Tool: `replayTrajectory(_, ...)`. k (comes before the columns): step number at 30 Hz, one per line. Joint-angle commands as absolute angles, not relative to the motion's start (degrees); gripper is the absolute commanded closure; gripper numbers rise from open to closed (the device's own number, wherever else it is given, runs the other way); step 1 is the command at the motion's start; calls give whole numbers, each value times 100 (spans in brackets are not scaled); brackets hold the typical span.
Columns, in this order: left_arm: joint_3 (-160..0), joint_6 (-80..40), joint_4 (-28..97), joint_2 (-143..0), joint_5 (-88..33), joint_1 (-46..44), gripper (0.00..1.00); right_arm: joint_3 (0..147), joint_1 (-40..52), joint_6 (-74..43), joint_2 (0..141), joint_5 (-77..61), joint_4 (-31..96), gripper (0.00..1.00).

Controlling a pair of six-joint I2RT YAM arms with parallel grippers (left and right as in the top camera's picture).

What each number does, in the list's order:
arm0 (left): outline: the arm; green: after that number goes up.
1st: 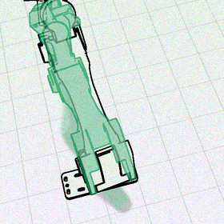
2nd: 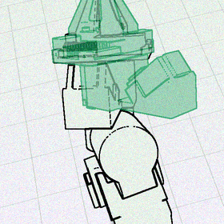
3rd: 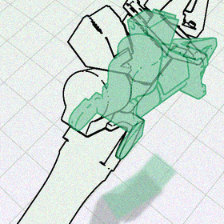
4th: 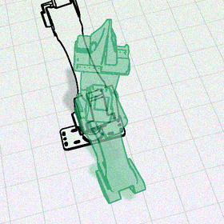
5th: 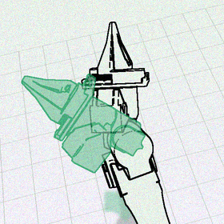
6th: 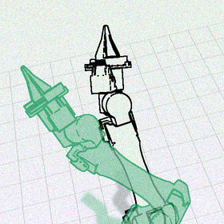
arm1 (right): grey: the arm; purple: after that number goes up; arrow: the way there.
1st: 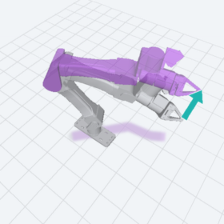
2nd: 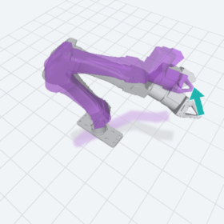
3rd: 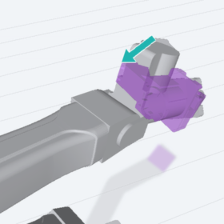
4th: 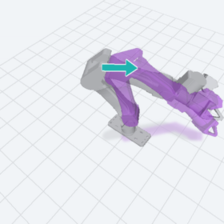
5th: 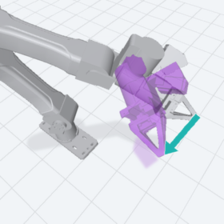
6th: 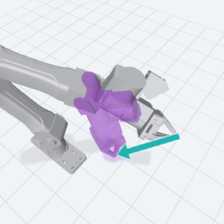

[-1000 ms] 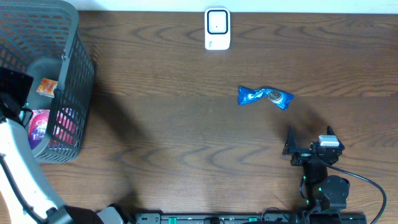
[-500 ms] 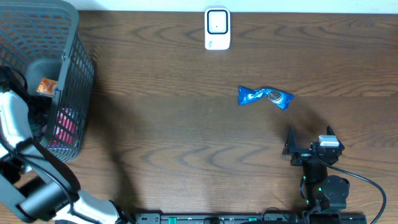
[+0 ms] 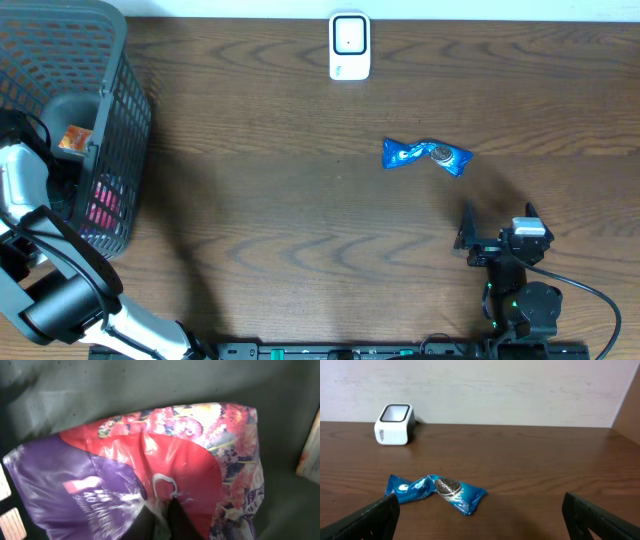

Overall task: Scan the item barcode
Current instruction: 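Grasp the pink and purple bag in the basket with the left gripper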

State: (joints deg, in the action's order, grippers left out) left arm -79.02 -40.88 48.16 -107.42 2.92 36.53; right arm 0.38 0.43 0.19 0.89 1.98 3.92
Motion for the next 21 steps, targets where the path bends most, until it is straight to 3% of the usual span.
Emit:
replayTrajectory(1,-7926,-4080,4912,-10702,189,3625,93,32,3,-80,64,204,412,1)
replayTrajectory(15,-8215,-4082,4189,-7804,62,3625,93,32,3,-80,64,204,412,1)
replayTrajectory(16,-8213,-4080,4195,-7728,64,3625,83,32,3,-80,64,204,412,1)
replayTrajectory(17,-8204,-4080,4222,-7725,62,3625,51,32,3,-80,64,204,412,1)
replayTrajectory(18,-8184,-4080,4246,-7752,62,3625,27,32,3,-80,64,204,412,1)
replayTrajectory(19,-8112,-4080,4316,-7867,62,3625,14,32,3,-80,64,204,412,1)
replayTrajectory(21,-8051,-4080,4434,-8082,64,3625,9,32,3,-80,64,204,412,1)
